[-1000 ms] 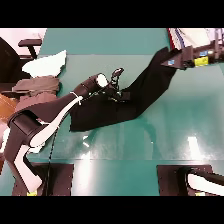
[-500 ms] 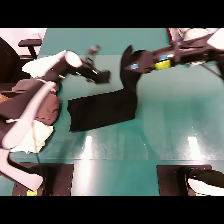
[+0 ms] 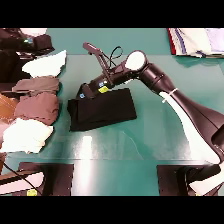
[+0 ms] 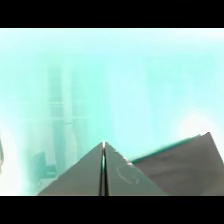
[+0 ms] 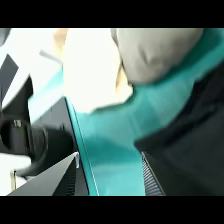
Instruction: Fold the shirts.
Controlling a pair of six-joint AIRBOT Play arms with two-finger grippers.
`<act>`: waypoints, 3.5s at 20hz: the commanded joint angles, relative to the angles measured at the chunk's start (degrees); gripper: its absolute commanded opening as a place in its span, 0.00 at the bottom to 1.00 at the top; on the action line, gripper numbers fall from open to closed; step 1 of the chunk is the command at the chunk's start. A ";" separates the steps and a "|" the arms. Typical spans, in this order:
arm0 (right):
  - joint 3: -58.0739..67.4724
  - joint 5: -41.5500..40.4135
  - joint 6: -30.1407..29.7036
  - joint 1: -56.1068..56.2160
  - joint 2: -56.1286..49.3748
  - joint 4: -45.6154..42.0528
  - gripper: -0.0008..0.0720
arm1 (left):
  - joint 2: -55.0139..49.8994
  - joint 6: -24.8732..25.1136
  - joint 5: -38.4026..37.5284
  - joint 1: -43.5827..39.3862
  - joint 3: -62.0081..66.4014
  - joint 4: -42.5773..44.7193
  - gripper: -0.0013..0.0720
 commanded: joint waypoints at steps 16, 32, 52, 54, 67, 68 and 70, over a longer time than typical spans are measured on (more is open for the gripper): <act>-28.37 1.36 5.18 -29.68 -1.86 -5.77 0.91 | 1.55 2.43 -3.54 0.98 0.00 0.02 0.05; -14.97 0.48 5.29 -30.42 -1.86 -11.91 0.04 | 1.57 3.39 -5.35 -7.98 0.00 -0.70 0.05; -46.23 -6.10 8.94 -102.14 33.42 -22.23 0.04 | 1.57 1.88 -3.58 -7.98 0.00 -3.65 0.05; -45.48 -4.04 8.94 -101.68 33.42 -24.79 0.35 | 1.57 1.92 -3.69 -7.98 0.00 -3.65 0.05; -30.03 9.75 9.97 -80.72 33.44 -18.82 0.87 | 1.57 1.92 0.63 -7.98 0.00 -3.69 0.05; -30.03 9.84 9.97 -75.73 33.55 -18.88 0.87 | 1.57 1.90 1.42 -7.96 0.00 -3.72 0.05; -30.03 9.55 9.97 -65.57 33.55 -18.97 0.78 | 1.57 1.90 2.93 -7.96 0.00 -3.69 0.05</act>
